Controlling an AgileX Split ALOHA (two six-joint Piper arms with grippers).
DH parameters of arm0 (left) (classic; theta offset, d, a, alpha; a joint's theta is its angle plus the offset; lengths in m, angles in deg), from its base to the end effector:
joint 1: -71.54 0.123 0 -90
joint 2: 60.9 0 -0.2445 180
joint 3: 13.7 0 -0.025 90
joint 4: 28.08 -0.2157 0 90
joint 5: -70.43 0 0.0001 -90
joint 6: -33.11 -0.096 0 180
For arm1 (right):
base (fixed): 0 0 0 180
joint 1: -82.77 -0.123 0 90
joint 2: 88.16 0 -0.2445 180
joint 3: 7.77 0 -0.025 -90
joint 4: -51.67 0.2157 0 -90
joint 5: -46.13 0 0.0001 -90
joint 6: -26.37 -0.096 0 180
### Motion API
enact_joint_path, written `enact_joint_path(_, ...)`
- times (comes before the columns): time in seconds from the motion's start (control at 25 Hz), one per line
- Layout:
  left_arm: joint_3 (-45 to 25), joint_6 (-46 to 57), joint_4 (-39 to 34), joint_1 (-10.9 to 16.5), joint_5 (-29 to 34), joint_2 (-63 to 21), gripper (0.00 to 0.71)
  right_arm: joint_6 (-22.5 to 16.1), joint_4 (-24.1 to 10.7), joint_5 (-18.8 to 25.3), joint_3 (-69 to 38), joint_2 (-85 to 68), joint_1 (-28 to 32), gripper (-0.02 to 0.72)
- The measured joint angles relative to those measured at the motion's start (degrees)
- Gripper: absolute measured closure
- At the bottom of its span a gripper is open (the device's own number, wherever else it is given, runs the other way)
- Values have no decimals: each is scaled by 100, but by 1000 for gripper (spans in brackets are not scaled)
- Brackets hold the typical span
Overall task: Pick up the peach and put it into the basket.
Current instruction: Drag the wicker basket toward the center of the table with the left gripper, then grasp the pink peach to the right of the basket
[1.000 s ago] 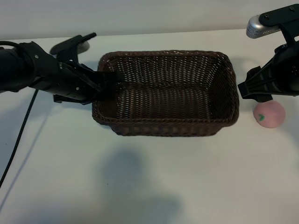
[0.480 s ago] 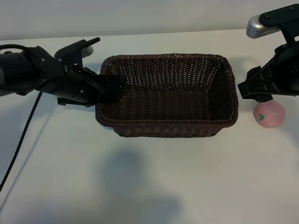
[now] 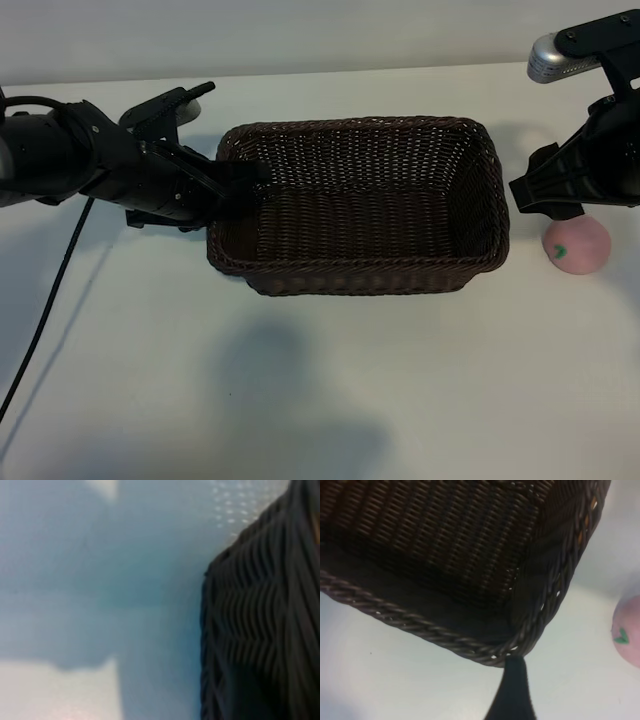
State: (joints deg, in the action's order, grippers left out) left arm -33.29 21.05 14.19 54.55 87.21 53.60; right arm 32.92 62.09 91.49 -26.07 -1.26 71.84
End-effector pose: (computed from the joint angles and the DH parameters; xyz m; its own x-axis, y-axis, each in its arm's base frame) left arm 0.3057 -0.1130 0.1346 -0.8873 -0.2257 -0.4021 -0.0470 0.9117 -0.4081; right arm 0.2420 0.0593 0.2521 -0.8545 -0.1507 -0.4971 -0.2390 0.9638 0.1186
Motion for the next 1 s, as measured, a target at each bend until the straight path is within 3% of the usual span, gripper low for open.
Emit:
enact_joint_path(0.16,22,6,24,0,150,-13,60,0,0,39,0,0,0,118)
enact_joint_path(0.24,22,33,24,0,275,-71,16,5,0,58,0,0,0,118)
enact_joint_path(0.52,22,110,-341,0,463,-914,26,5,0,135,0,0,0,118)
enact_joint_path(0.76,22,627,-1332,35,600,-1759,39,0,0,185,0,0,0,118)
enact_joint_path(0.84,22,841,-1759,195,781,-2057,43,0,0,191,0,0,0,118)
enact_joint_path(1.0,24,1030,-2403,898,1371,-2597,50,0,0,214,0,0,0,118)
